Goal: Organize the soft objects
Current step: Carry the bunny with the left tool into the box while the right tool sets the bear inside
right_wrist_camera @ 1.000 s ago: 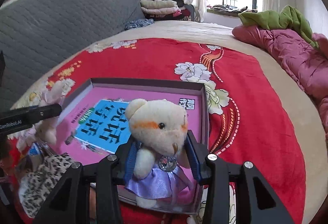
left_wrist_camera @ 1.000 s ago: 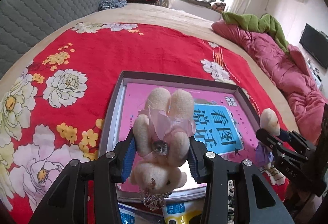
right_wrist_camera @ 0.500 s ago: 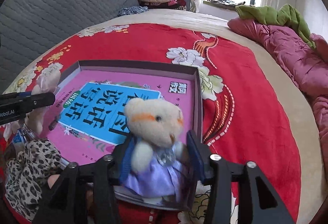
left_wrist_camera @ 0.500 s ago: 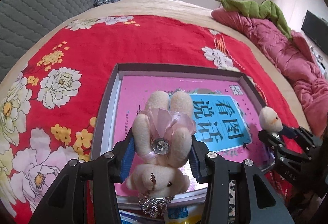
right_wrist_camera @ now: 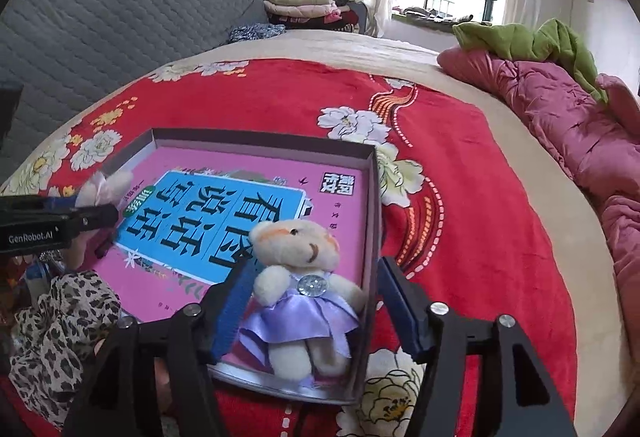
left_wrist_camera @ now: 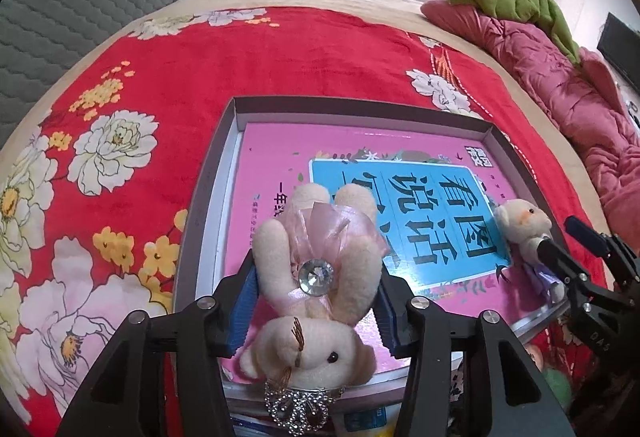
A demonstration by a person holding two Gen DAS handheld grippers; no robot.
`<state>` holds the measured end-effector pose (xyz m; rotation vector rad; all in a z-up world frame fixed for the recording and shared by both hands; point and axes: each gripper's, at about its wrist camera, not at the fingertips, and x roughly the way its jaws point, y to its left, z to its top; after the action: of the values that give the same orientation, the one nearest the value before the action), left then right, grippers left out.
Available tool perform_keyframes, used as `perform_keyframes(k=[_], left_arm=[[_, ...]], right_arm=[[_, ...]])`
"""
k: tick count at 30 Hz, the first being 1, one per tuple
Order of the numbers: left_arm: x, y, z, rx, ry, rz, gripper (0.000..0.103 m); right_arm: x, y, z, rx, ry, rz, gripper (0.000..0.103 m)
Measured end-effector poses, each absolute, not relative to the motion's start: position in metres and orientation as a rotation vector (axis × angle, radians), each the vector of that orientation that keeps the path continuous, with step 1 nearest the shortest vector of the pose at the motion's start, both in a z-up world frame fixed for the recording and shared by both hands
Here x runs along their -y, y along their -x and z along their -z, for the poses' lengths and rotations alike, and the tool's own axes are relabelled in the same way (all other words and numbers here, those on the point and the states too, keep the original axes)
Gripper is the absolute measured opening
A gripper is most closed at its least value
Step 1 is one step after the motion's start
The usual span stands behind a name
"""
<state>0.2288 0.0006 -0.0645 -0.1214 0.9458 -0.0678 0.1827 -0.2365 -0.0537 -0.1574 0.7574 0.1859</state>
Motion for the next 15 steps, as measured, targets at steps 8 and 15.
perform_keyframes(k=[8,15], left_arm=[[-0.002,-0.229,0.064,-0.960,0.145,0.079,0.063],[-0.005,-0.228,0.060,-0.956,0.172,0.094,0.065]], right_arm=[[0.244,-0.182,0.045,-0.736,0.128,-0.172,0.064],[0.249,-0.182,0.041,-0.733,0.107,-0.162,0.064]])
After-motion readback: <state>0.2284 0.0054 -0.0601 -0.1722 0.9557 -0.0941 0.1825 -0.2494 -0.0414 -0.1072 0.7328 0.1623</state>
